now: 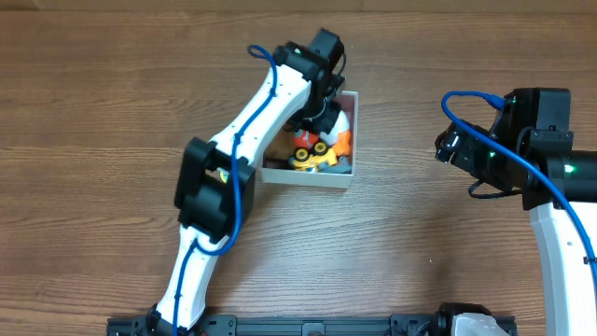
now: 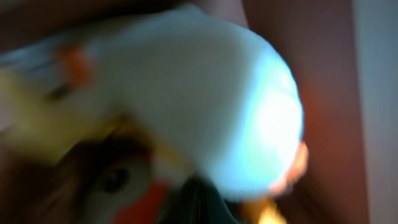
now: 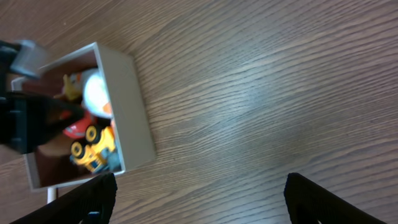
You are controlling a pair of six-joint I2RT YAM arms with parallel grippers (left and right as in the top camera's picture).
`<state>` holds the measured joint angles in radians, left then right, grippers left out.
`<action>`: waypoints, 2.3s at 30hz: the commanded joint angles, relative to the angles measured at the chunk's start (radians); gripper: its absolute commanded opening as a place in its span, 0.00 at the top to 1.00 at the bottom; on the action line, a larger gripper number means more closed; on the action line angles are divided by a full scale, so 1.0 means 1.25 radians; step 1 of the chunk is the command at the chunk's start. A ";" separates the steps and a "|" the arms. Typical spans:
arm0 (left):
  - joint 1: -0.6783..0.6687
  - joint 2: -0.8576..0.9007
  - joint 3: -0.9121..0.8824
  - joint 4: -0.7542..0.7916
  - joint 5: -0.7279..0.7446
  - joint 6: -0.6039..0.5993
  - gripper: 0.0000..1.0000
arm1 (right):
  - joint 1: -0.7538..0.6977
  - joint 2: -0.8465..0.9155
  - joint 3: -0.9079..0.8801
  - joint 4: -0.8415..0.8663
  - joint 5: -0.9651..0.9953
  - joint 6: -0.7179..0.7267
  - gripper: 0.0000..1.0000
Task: Pack container
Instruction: 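Place the red toy into the box with left gripper, then grasp the yellow cat-face rattle drum with left gripper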
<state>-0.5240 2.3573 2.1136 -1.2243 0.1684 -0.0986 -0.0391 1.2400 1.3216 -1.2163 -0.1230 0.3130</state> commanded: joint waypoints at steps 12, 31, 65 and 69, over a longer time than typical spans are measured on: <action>-0.002 -0.111 0.172 -0.147 -0.030 -0.011 0.57 | -0.002 -0.003 0.007 0.002 0.009 -0.003 0.11; 0.277 -0.535 -0.253 -0.318 -0.191 -0.034 0.00 | -0.002 -0.003 0.007 -0.019 0.008 -0.002 0.10; 0.277 -0.432 -0.915 0.421 -0.113 0.118 0.67 | -0.002 -0.003 0.007 -0.019 0.008 -0.002 0.08; 0.277 -0.431 -0.903 0.401 -0.117 0.118 0.95 | -0.002 -0.003 0.007 -0.019 0.008 -0.002 0.08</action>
<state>-0.1776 1.7718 0.9844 -0.7033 -0.0113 0.0330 -0.0395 1.2400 1.3209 -1.2449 -0.1226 0.3130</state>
